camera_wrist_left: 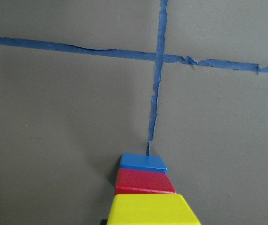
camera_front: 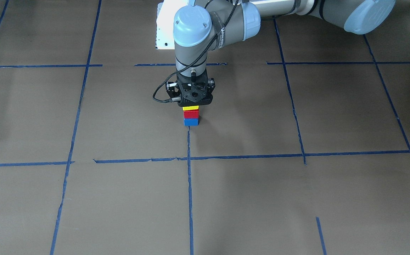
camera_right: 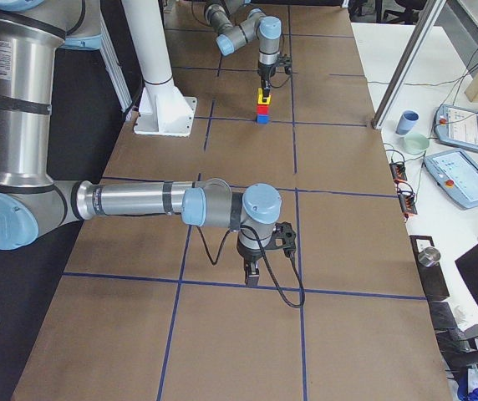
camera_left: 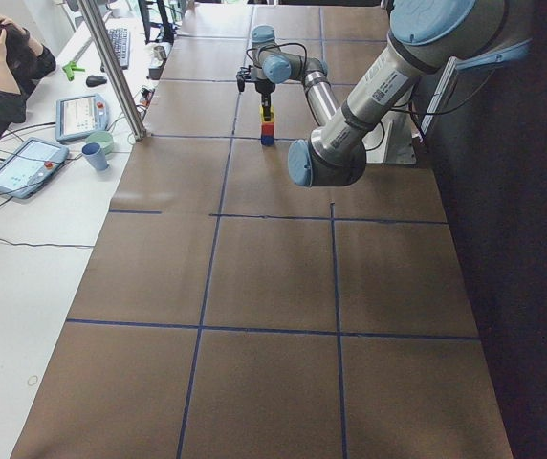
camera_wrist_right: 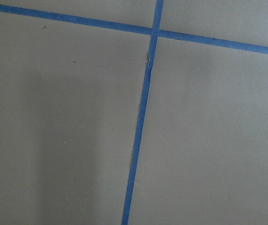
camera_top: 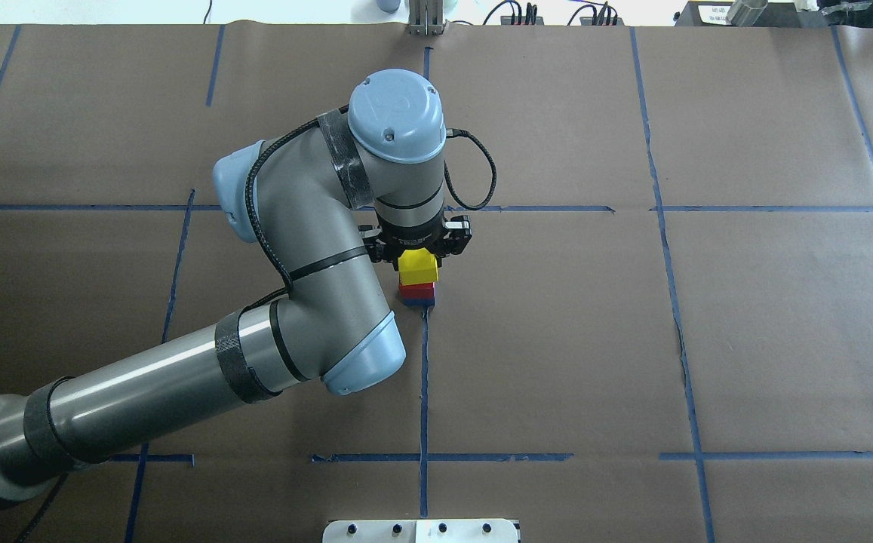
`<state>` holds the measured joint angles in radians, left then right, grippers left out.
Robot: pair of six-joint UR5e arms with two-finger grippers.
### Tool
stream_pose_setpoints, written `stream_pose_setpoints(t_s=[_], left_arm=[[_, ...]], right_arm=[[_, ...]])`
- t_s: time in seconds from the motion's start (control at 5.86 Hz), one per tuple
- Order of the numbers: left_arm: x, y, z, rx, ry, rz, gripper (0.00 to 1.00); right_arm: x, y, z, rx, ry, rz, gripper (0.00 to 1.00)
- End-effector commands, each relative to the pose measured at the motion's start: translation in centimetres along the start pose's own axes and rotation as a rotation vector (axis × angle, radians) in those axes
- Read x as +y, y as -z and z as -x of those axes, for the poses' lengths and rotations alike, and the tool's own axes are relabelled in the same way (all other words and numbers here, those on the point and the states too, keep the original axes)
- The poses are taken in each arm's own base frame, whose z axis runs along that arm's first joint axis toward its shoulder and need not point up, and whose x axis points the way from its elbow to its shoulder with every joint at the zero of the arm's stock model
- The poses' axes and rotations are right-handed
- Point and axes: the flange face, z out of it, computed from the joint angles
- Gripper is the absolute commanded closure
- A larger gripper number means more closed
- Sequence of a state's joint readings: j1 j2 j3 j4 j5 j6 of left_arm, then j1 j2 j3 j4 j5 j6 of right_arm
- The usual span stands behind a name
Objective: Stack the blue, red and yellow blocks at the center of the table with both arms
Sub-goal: 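Lower the yellow block onto the red block and open the left gripper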
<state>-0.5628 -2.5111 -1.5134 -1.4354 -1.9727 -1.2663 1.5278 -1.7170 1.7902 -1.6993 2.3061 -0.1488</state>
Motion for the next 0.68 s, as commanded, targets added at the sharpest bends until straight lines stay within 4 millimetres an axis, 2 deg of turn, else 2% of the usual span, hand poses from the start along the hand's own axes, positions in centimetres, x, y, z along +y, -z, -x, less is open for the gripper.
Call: stream_pose_setpoints(t_s=[0.0,0.17,0.51], left_arm=[[-0.06,-0.24,0.15,-0.003,0.001,0.002,0.95],[-0.02,-0.1,0.06,0.0,0.0,0.001,0.92],[-0.04,-0.08,-0.03,0.013,-0.005,-0.003,0.27]], right_arm=[[0.06,-0.04,-0.03,0.0,-0.001,0.001,0.0],[-0.03,0.07,0.05,0.001,0.001,-0.001,0.0],[-0.03,0.07,0.07,-0.001,0.001,-0.001,0.0]])
